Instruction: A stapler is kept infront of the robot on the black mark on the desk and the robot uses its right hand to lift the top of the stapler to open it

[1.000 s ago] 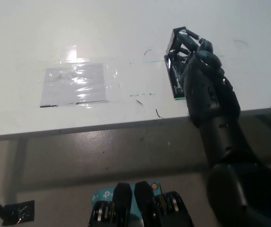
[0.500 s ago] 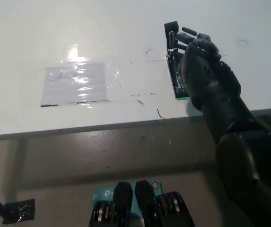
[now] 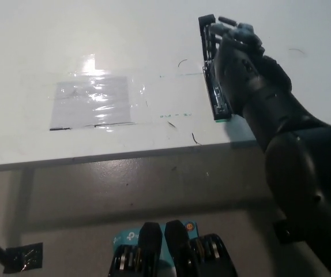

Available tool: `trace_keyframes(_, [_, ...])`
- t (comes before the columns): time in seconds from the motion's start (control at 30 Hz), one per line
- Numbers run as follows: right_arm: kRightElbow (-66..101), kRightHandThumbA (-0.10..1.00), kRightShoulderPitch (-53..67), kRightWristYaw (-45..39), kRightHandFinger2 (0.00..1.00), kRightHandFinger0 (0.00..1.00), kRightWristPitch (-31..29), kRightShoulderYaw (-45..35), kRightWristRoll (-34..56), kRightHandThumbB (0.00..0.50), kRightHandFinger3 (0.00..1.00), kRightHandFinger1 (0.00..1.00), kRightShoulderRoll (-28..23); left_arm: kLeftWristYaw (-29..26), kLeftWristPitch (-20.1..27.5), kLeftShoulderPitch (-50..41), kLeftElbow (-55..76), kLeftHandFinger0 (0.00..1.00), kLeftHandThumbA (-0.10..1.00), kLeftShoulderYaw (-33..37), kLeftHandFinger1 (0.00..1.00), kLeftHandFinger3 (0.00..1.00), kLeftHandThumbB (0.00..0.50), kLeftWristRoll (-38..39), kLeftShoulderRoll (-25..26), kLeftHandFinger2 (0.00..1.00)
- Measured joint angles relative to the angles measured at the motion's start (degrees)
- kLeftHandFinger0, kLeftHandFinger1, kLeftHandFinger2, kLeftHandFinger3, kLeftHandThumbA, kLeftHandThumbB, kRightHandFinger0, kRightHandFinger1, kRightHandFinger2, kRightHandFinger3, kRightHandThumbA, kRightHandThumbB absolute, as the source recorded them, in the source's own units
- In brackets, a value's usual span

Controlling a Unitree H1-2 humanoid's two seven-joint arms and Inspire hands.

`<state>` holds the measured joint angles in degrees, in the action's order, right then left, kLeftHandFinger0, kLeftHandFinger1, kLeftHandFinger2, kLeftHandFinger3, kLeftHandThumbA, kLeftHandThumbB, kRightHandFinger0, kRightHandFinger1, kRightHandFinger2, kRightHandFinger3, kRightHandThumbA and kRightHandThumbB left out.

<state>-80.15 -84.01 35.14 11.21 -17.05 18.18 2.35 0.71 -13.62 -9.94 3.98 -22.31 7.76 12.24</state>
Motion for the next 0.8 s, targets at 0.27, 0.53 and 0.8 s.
trace_keyframes(0.27, [-0.5,0.3,-5.1,-2.9,0.46,0.31,-3.6,0.6,-0.2,0.0,0.58,0.35,0.1,0.0,0.0,-0.2,0.1,0.27,0.56,0.0,0.25,0.61,0.0,0.0,0.0,0.38])
trace_keyframes(0.53, [1.2,0.24,-9.3,-7.4,0.45,0.27,-8.9,1.1,-0.6,0.005,0.59,0.33,0.1,0.0,-0.1,-0.5,0.6,0.27,0.57,-0.2,0.24,0.64,0.0,0.1,0.5,0.38])
trace_keyframes(0.8, [11.0,0.27,-0.2,-11.7,0.43,0.27,-8.7,1.3,-0.6,0.0,0.63,0.31,-0.6,0.0,-0.2,-0.8,0.6,0.29,0.6,-0.2,0.27,0.67,0.0,0.1,0.8,0.42])
